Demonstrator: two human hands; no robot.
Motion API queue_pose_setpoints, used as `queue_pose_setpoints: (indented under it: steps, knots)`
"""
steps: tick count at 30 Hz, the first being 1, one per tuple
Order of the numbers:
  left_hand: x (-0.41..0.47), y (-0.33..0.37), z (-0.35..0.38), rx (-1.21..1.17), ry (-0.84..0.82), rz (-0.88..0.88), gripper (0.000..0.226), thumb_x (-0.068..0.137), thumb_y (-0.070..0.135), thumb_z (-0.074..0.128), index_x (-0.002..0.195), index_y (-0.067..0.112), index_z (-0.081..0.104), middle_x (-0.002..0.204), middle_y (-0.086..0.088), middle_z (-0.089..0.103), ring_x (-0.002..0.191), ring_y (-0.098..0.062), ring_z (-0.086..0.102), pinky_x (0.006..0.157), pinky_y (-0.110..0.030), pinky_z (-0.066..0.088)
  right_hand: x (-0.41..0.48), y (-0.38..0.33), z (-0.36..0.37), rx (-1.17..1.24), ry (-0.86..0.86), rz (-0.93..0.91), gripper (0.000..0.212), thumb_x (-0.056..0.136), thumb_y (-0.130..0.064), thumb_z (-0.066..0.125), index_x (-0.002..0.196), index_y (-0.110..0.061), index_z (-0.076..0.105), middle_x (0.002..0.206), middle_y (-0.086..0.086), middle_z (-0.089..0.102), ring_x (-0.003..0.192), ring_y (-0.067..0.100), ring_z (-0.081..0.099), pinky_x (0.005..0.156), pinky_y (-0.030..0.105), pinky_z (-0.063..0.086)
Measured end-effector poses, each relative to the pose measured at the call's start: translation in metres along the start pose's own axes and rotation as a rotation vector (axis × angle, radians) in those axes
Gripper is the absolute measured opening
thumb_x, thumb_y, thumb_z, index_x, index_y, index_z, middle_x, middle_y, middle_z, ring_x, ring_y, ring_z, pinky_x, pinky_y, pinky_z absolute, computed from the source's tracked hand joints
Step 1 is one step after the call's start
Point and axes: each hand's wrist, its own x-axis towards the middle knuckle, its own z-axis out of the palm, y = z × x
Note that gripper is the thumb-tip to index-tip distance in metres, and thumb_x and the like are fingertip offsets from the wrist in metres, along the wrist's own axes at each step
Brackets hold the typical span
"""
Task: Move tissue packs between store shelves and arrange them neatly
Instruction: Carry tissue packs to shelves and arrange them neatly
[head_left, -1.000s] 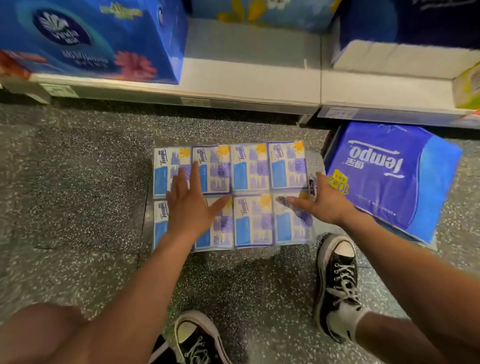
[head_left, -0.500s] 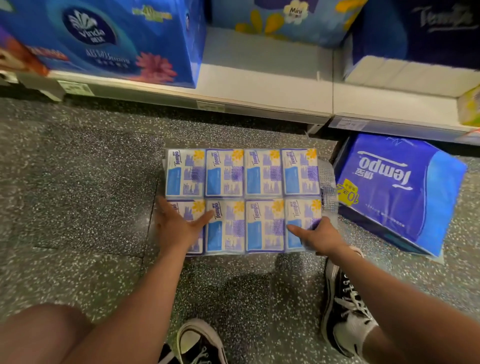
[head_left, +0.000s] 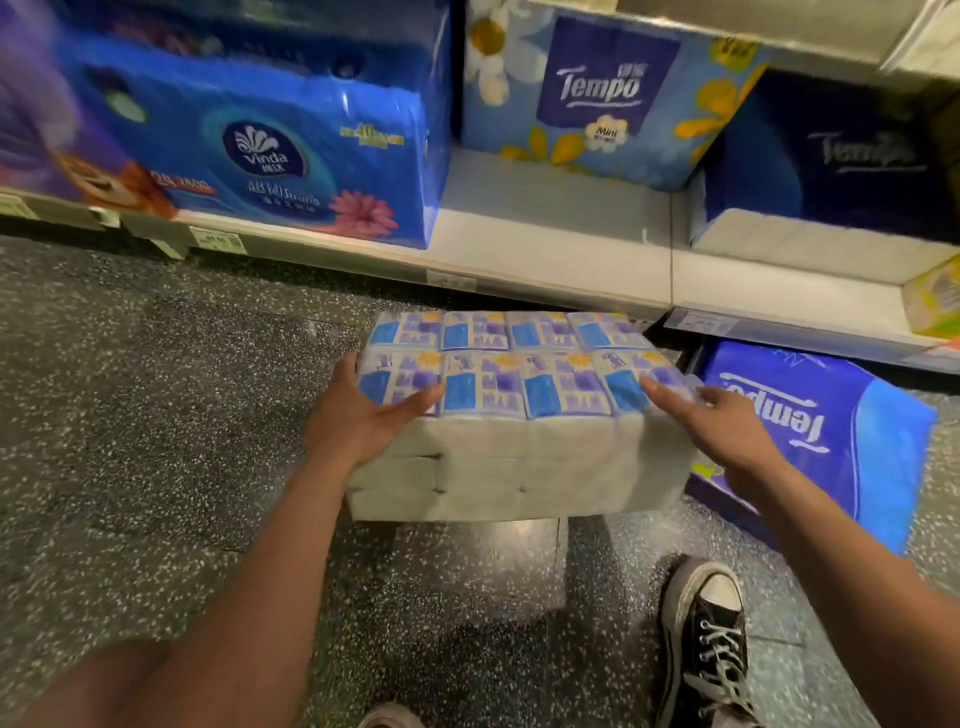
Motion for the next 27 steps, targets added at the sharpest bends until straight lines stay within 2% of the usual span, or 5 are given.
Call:
queue_pose_setpoints:
  steps: [4,8,12,22,27]
  knots:
    - [0.008,0.013,-0.01,-0.053,-0.007,0.055,0.149,0.036,0.083,0.077,0.159,0.021,0.02,0.158,-0.003,0.038,0.14,-0.02,0.043,0.107,-0.031,0.036,0.002,-0.031,-0.015,0.05,0.014,-0.133,0.057,0.077,-0.048,0.082,0.117,-0.014,0.063,0.113,0.003,0.066,0.094,0.017,0.061,0.072,0.029,0.044]
    - [0.011,0.006,-0.002,-0.013,0.04,0.131,0.145,0.039,0.071,0.087,0.159,0.029,0.018,0.159,-0.002,0.038,0.14,-0.023,0.043,0.112,-0.041,0.039,0.005,-0.018,-0.009,0.011,0.035,-0.198,0.125,0.048,-0.071,0.089,0.151,-0.017,0.041,0.132,0.01,0.063,0.116,0.024,0.063,0.099,0.04,0.052]
    - [0.027,0.003,0.003,-0.046,0.133,0.172,0.145,0.043,0.055,0.09,0.161,0.028,0.011,0.156,-0.007,0.041,0.135,-0.027,0.048,0.106,-0.043,0.045,0.015,-0.006,-0.003,-0.124,0.028,-0.271,0.133,0.053,-0.053,0.094,0.16,-0.026,0.019,0.155,0.002,0.045,0.138,0.021,0.045,0.116,0.041,0.038]
    - [0.035,-0.018,0.019,-0.237,0.159,-0.103,0.091,0.064,0.068,0.076,0.137,0.021,0.048,0.124,-0.005,0.063,0.107,-0.026,0.061,0.089,-0.044,0.052,0.048,0.023,0.021,0.13,0.134,-0.057,0.103,0.058,-0.077,0.08,0.134,-0.012,0.056,0.127,0.007,0.07,0.109,0.019,0.069,0.095,0.042,0.056]
    - [0.032,-0.025,0.02,-0.516,-0.031,-0.119,0.063,0.06,0.064,0.086,0.109,0.03,0.067,0.103,0.005,0.075,0.107,-0.02,0.067,0.098,-0.045,0.052,0.049,0.021,0.023,0.344,-0.047,-0.092,0.058,0.076,-0.048,0.08,0.119,-0.01,0.069,0.107,0.002,0.078,0.094,0.012,0.075,0.077,0.03,0.059]
